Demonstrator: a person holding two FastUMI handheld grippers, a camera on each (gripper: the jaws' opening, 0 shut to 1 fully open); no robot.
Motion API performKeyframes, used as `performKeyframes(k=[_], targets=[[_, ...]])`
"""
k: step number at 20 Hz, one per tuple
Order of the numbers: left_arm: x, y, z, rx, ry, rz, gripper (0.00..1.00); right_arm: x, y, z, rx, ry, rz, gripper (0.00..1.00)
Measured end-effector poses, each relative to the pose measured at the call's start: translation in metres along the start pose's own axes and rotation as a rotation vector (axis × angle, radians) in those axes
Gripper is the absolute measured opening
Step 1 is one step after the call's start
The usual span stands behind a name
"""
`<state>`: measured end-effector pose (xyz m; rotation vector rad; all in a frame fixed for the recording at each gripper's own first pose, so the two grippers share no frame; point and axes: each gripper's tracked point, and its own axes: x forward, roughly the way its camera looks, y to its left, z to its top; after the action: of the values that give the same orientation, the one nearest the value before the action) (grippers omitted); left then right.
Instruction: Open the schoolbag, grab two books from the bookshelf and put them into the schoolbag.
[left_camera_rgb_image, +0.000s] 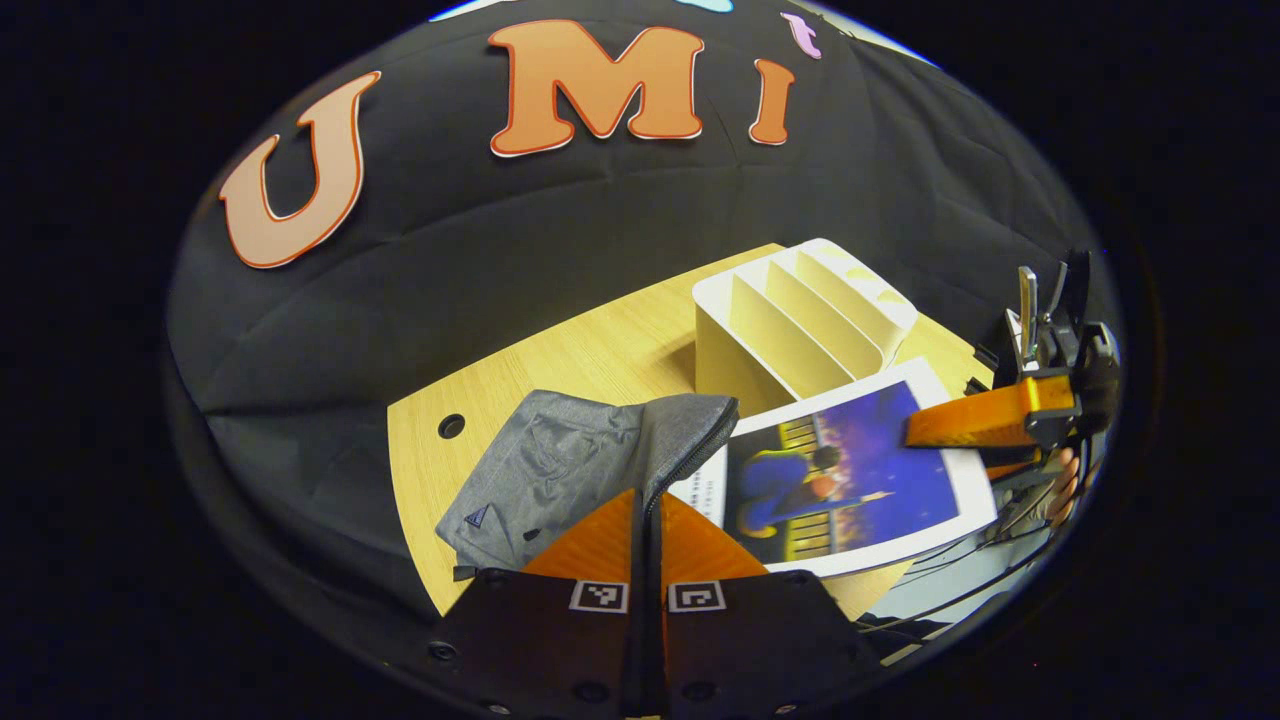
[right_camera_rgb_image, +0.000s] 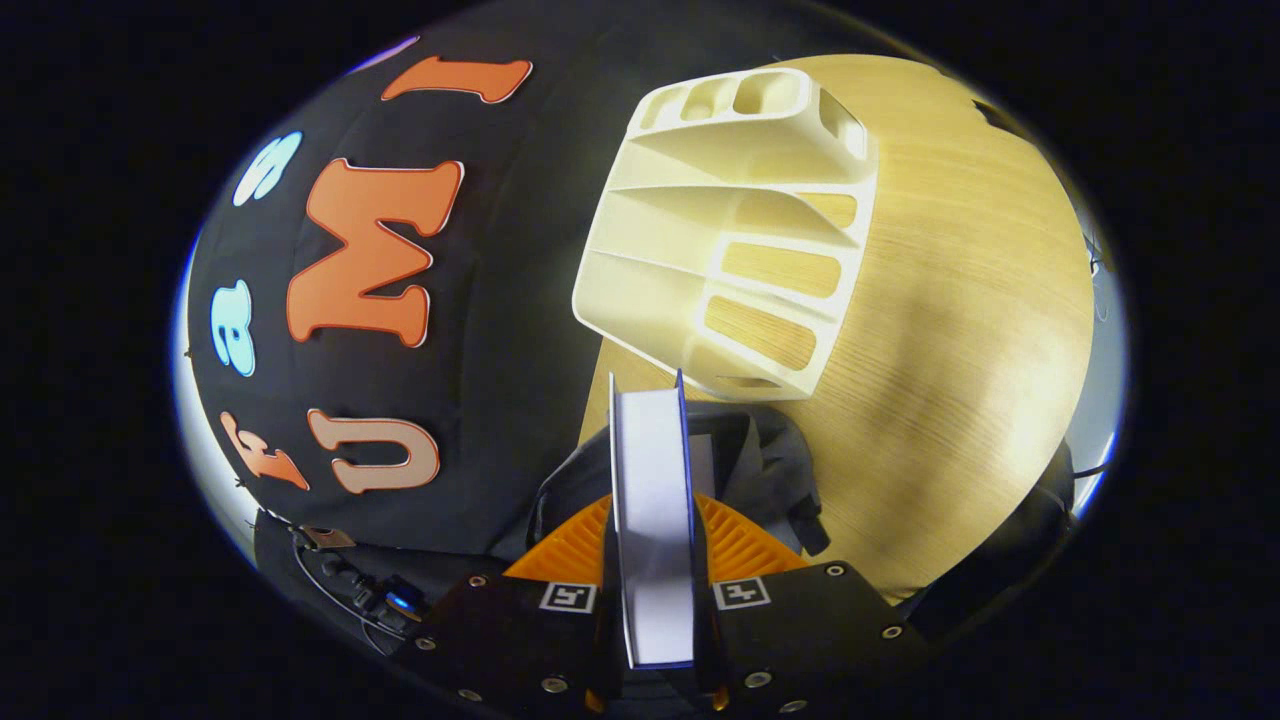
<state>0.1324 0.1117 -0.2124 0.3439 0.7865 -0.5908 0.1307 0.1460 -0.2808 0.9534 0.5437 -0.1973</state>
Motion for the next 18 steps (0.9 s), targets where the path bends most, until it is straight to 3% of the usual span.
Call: performKeyframes(k=[10, 18], targets=[[-0.012, -0.010, 0.005, 0.034, -0.015, -0.025, 0.01, 0.093, 0.023, -0.042, -0.031, -0.058, -0.014, 0.28], [-0.016, -0.011, 0.005, 0.013, -0.019, -0.041, 0.01, 0.123, 0.036, -0.059, -0.067, -0.013, -0.060, 0.31]])
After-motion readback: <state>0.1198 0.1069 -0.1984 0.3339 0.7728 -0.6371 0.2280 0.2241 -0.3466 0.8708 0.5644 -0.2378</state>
